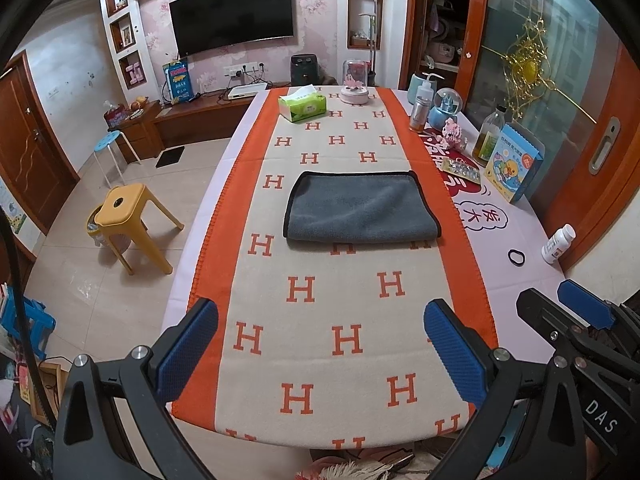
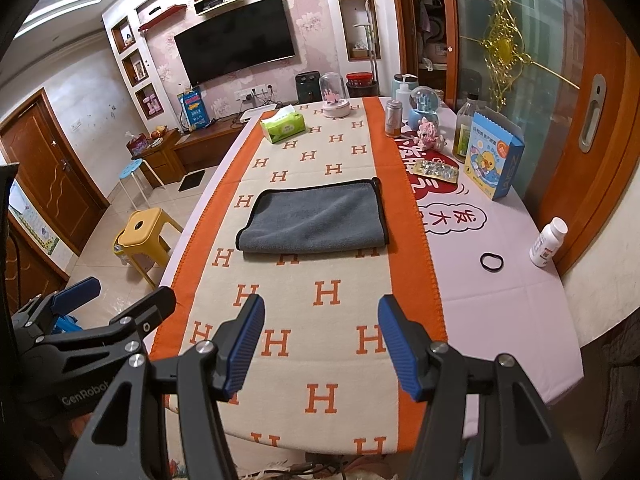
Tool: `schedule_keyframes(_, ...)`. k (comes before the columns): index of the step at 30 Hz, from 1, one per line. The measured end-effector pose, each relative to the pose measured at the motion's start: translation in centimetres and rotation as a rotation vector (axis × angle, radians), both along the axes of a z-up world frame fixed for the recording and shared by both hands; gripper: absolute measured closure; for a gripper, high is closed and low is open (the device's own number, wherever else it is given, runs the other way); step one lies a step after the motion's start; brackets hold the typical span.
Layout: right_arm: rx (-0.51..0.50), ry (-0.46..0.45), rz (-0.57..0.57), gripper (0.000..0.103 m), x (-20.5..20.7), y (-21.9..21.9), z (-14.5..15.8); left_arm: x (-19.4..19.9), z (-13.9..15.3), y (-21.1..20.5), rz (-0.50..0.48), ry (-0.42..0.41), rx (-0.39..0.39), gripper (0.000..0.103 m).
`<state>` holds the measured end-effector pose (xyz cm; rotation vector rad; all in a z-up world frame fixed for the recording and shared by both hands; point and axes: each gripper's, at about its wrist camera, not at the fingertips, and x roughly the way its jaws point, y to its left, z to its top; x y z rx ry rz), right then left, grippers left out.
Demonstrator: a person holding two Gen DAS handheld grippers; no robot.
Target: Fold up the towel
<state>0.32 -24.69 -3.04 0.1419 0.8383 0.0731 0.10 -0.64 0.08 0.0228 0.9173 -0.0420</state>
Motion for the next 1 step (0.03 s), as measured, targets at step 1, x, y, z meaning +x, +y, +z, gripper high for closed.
schedule_keyframes(1, 0.002, 0.001, -0.001, 0.044, -0.11, 0.07, -0.02, 0.06, -0.02, -0.01, -0.002, 0.001, 0.001, 0.001)
